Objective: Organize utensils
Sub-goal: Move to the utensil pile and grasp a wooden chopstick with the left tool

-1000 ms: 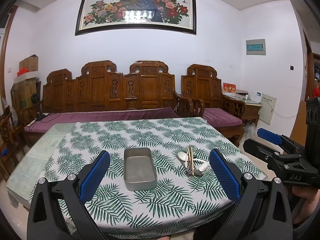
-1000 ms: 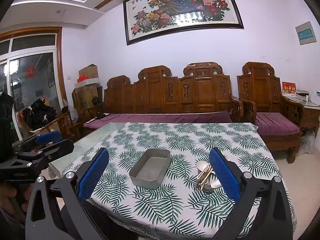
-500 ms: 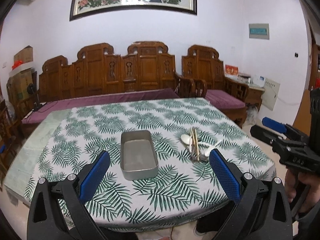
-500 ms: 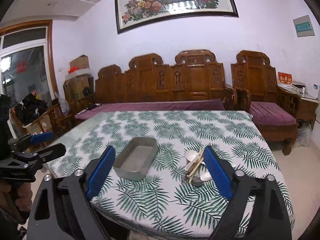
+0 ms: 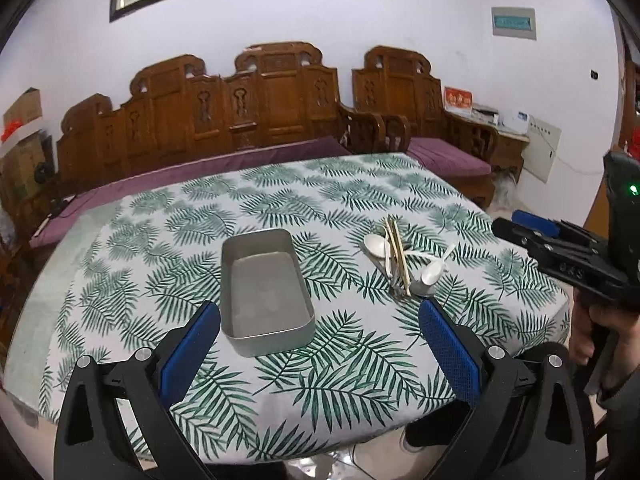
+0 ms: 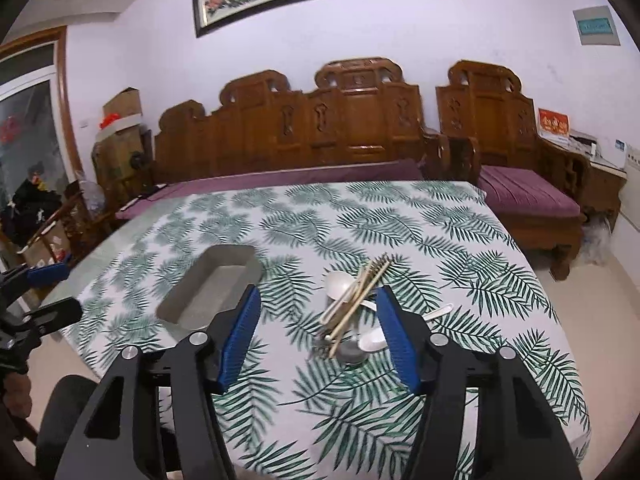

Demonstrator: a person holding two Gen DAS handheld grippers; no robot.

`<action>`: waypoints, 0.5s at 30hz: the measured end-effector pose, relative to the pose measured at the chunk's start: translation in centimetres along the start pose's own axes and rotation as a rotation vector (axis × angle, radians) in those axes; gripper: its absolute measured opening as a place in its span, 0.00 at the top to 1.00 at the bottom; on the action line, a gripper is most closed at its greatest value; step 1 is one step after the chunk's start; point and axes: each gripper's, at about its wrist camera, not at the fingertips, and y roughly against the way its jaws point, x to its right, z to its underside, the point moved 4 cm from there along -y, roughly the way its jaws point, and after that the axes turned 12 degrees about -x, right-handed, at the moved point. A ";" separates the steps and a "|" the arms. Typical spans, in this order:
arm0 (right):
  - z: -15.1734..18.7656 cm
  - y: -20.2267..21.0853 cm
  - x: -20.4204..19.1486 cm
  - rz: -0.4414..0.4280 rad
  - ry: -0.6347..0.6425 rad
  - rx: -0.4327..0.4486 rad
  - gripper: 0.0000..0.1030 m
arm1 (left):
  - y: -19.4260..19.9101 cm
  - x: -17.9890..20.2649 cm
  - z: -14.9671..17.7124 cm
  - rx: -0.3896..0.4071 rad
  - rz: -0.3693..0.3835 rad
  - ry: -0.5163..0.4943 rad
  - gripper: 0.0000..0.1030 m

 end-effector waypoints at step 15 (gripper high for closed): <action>-2.6 -9.1 5.8 0.052 -0.049 -0.096 0.59 | -8.2 0.9 -3.3 -0.078 0.077 -0.031 0.35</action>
